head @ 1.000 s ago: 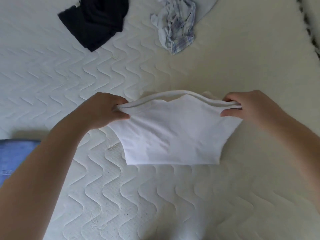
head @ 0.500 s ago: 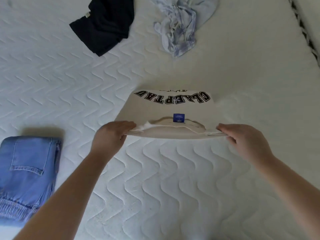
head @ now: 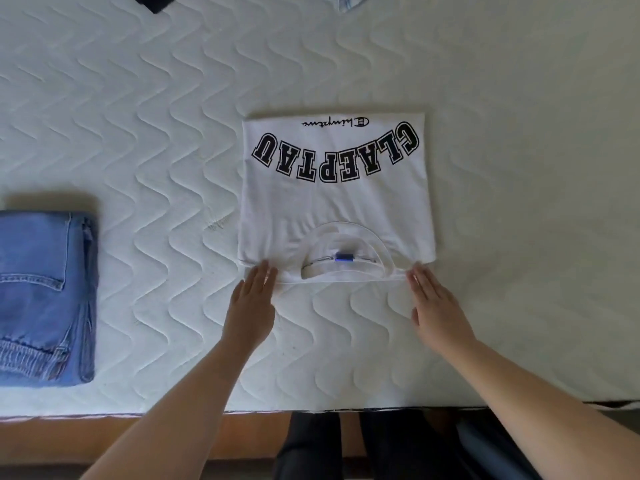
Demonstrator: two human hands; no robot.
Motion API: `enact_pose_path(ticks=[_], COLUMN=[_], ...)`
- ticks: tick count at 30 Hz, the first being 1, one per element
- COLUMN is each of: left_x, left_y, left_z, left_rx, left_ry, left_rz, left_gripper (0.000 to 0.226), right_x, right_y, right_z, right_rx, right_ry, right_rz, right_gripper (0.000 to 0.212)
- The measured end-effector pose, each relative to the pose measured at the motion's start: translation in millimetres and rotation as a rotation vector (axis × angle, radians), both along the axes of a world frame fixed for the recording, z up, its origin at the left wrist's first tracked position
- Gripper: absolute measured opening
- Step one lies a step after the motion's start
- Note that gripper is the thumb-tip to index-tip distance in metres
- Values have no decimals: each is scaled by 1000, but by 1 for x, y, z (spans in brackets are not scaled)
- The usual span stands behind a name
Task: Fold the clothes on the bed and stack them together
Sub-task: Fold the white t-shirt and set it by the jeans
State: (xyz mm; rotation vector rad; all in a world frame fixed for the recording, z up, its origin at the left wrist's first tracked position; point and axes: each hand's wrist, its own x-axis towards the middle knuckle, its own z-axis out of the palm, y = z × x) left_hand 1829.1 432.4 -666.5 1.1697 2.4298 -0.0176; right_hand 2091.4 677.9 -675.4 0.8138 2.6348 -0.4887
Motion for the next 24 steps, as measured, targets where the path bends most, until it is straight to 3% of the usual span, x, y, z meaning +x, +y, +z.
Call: enact_pose_path(ticks=[2,4,7,9,14,17,22,24], left_x=[-10,-24,-44,-55,-65,-66,-61,-57], left_y=[8,16,25,30,40,41,46,47], left_z=[5,8,7,4,-2,-3,-2,0], left_rx=[96,223,309,270,297,307,381,461], left_ry=[-16,-10,-121,-185,-279,-295,-330,-344], left_rz=[107,333,713,865,1023,1061,1119,1154], left_gripper=[48,34,37,35,33,38,15,16], right_x=[-11,-23,-38,-44,-53,-54,-58,-59], right_y=[1,5,20,31,45,49,51,52], right_z=[5,9,11,9,0,-3,-1,2], right_rx=[-18,-57,-172,-208,-167,-171,-138,-113], right_ry=[66,202,330,319,256,245,254,250], right_rz=[-103,-339,-808,-935,-997,-948,-956,-917], right_gripper=[58,39,31,31,41,32,23,19])
